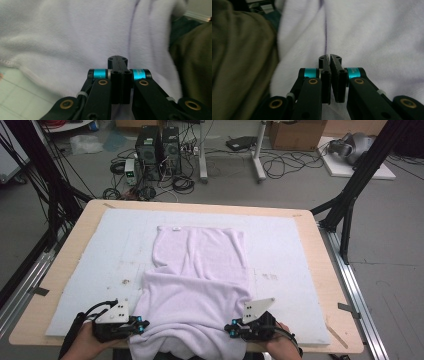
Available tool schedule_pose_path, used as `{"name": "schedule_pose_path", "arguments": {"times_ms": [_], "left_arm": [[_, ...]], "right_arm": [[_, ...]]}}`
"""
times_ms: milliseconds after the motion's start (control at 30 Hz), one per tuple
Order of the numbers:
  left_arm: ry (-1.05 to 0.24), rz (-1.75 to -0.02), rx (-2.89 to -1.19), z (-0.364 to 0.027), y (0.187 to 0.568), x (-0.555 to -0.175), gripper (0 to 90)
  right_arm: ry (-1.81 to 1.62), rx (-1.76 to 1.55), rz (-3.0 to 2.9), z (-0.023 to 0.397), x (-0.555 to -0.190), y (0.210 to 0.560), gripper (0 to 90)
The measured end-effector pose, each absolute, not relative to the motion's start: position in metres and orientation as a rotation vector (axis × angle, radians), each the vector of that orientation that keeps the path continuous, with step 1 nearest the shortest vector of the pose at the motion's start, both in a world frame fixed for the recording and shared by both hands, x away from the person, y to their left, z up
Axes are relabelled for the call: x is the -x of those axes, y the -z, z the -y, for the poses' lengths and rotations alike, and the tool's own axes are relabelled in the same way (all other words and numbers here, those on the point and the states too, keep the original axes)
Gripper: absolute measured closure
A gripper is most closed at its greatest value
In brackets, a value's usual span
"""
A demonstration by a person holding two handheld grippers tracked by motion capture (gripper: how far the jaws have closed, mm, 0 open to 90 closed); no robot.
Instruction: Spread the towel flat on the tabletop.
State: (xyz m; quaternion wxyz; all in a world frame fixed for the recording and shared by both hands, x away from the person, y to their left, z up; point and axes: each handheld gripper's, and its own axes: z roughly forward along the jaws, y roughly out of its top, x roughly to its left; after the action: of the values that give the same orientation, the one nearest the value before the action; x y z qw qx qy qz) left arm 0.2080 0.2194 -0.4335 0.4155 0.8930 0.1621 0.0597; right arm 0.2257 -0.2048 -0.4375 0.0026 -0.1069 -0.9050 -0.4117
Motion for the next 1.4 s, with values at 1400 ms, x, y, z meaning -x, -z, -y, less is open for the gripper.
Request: {"name": "schedule_pose_path", "arguments": {"times_ms": [1400], "left_arm": [[-0.370, -0.642, -2.153, -0.228, 0.422, -0.274, 72.0]], "right_arm": [[1.317, 0.565, 2.921, 0.215, -0.275, 0.430, 67.1]]}}
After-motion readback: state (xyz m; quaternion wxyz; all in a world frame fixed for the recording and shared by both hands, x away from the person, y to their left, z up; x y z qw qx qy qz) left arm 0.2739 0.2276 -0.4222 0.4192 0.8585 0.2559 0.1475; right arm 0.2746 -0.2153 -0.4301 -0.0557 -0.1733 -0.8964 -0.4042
